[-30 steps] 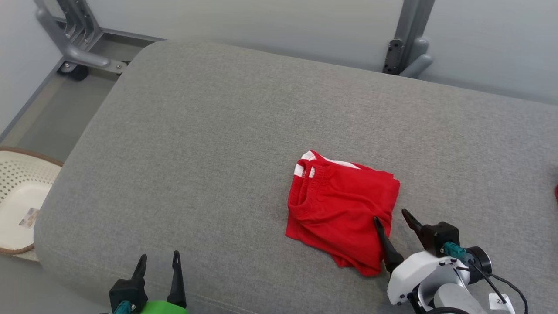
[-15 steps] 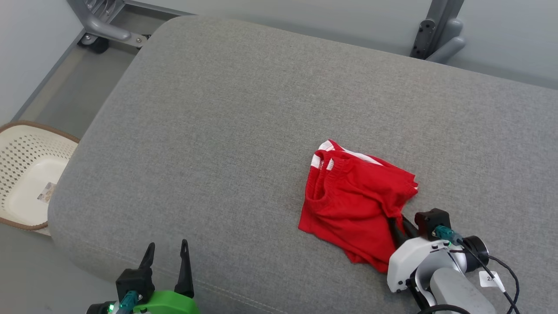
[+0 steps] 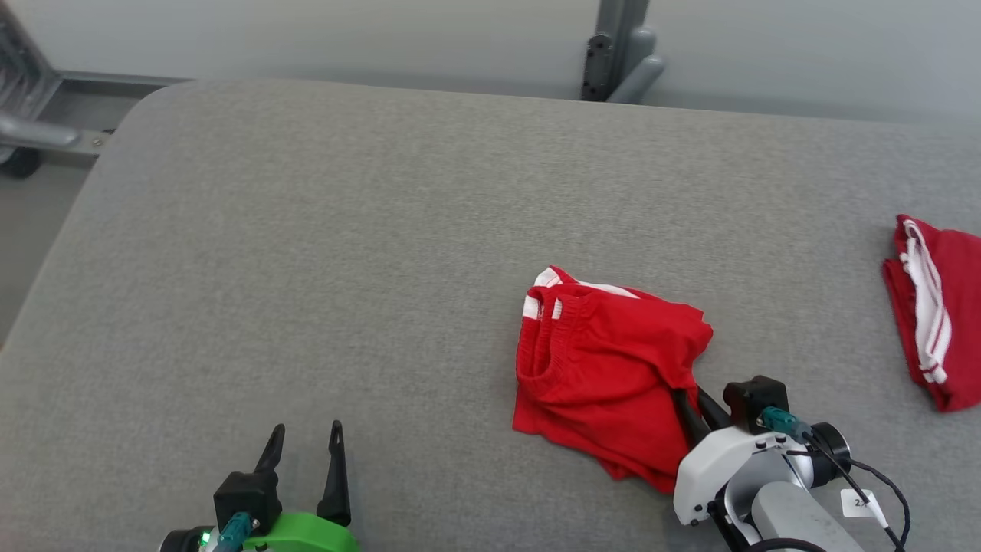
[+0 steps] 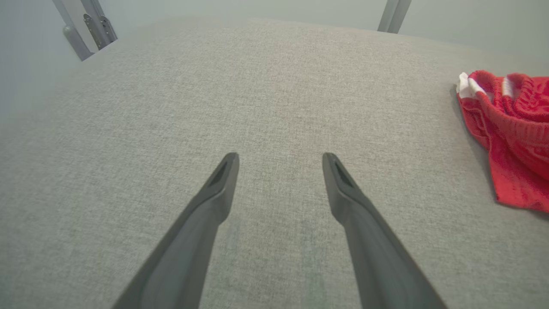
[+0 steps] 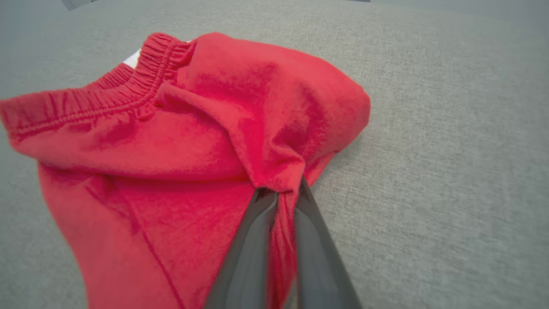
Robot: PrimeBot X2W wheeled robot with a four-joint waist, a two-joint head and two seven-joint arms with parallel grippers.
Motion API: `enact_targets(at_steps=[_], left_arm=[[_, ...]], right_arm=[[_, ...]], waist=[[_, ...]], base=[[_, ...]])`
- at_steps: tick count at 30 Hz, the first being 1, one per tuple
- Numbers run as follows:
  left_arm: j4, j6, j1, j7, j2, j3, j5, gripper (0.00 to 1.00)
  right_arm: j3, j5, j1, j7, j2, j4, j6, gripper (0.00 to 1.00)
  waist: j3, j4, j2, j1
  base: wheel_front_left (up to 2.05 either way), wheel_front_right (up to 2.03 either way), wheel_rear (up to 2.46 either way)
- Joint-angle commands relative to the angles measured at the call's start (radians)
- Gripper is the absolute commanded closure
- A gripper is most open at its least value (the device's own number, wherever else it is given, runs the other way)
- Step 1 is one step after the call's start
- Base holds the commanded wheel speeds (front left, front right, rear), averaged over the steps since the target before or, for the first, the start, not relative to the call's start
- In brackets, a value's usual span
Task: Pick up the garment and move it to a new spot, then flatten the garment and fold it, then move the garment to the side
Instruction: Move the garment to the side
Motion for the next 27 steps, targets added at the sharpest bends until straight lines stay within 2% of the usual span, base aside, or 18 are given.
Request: enact_targets(at_steps=[1,8,14,20,24,27], left_arm=[[-0.003,0.002,0.002,0.001,0.003,-0.004,-0.007,0.00],[-0.021,0.005,-0.027,0.001,0.004,-0.051,-0.023,0.00],[-0.024,0.003,-0.044,0.001,0.003,-0.092,-0.032,0.00],[-0.030,-0.005,-0.061,0.001,0.004,-0.123,-0.015,0.00],[-0.024,-0.009,-0.079,0.001,0.005,-0.135,-0.011,0.00],[-0.023,-0.014,-0.093,0.001,0.004,-0.139,-0.001,0.00]], right_arm=[[0.003,-0.003,0.018,-0.001,-0.005,-0.005,-0.002,1.00],[0.016,-0.005,0.032,-0.001,-0.005,-0.012,-0.002,1.00],[0.044,0.002,0.016,-0.001,-0.007,-0.014,-0.002,1.00],[0.079,0.012,-0.016,-0.001,-0.021,-0.023,-0.002,1.00],[0.112,-0.004,-0.076,-0.001,-0.050,-0.016,-0.002,1.00],[0.139,-0.019,-0.144,-0.001,-0.096,-0.009,-0.002,1.00]], waist=[[-0.037,-0.185,-0.0001,0.0000],[-0.032,-0.392,-0.0001,0.0000],[-0.018,-0.495,-0.0001,0.0000],[0.008,-0.508,-0.0001,0.0000],[0.041,-0.464,-0.0001,0.0000],[0.066,-0.416,-0.0001,0.0000]], base=[[0.00,0.00,0.00],[0.00,0.00,0.00],[0.00,0.00,0.00],[0.00,0.00,0.00],[0.00,0.00,0.00],[0.00,0.00,0.00]])
